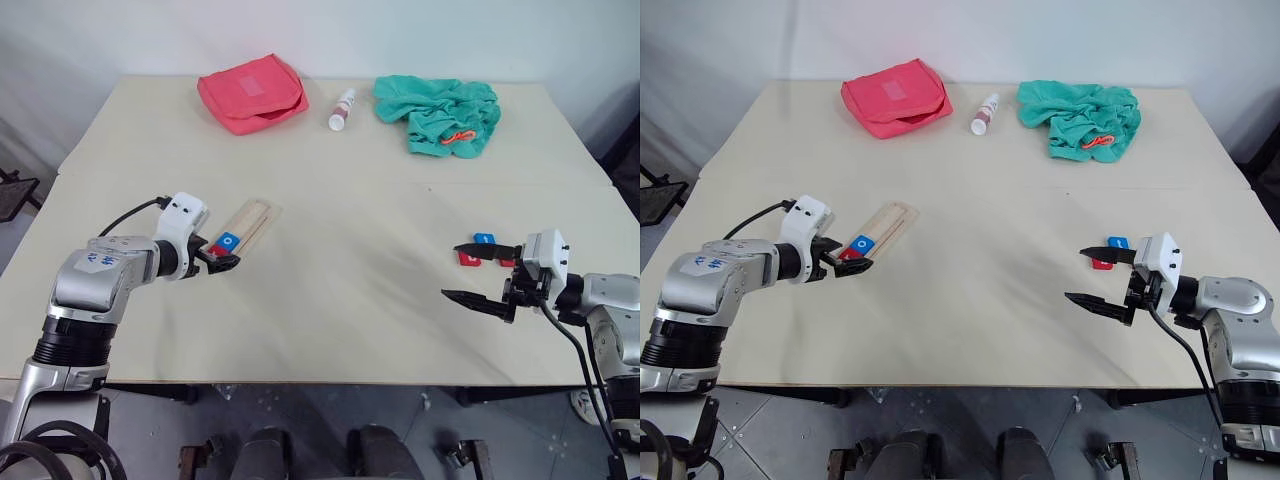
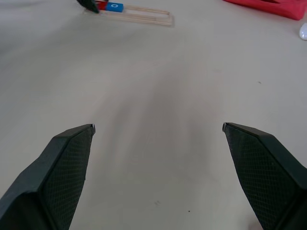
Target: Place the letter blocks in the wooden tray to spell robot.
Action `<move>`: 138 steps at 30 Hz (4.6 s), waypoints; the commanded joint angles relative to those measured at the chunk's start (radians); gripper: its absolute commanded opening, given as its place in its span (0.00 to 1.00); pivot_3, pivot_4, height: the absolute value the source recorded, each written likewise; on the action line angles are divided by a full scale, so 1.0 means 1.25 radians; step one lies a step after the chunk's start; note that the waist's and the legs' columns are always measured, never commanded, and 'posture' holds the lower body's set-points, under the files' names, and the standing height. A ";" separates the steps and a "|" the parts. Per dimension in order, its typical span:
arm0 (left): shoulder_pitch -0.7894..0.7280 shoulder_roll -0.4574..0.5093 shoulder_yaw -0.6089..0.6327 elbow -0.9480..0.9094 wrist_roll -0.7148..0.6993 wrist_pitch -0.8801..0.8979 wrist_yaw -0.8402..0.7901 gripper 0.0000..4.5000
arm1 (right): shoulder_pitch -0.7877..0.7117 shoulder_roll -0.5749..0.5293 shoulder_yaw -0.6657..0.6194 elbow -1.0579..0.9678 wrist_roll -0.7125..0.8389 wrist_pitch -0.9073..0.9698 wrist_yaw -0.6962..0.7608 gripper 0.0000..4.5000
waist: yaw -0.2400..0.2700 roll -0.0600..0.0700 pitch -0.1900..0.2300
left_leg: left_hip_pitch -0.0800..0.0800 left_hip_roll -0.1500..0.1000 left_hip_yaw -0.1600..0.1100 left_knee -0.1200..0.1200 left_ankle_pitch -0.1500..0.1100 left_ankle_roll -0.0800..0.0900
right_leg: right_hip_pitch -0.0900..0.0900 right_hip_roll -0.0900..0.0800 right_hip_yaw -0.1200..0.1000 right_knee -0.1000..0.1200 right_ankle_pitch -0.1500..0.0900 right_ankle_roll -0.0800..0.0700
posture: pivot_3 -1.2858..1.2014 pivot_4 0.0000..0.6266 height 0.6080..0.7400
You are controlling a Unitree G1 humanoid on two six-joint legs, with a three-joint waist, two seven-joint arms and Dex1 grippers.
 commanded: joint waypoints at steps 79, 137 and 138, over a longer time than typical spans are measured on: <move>-0.206 -0.250 -0.246 0.014 0.230 -0.409 -0.431 0.99 | 0.341 -0.010 -0.234 -0.231 0.063 0.020 -0.149 1.00 | 0.040 0.000 0.000 | -0.010 -0.001 -0.002 0.012 -0.001 0.002 | -0.004 0.000 0.000 0.002 0.001 0.002 | 0.52 0.24 1.00; 0.045 -0.269 0.101 0.430 -0.063 -1.179 -0.717 0.99 | 0.306 0.160 -0.213 -0.383 0.023 0.302 -0.652 1.00 | 0.017 0.001 -0.001 | -0.009 -0.002 -0.002 0.012 -0.001 0.002 | -0.005 0.000 -0.001 0.005 0.001 0.002 | 0.52 0.24 1.00; 0.047 -0.270 0.100 0.426 -0.062 -1.178 -0.714 0.99 | 0.272 0.171 -0.195 -0.378 0.023 0.325 -0.679 1.00 | 0.017 0.001 -0.001 | -0.009 -0.002 -0.002 0.012 -0.001 0.002 | -0.005 0.000 -0.001 0.005 0.001 0.002 | 0.52 0.24 1.00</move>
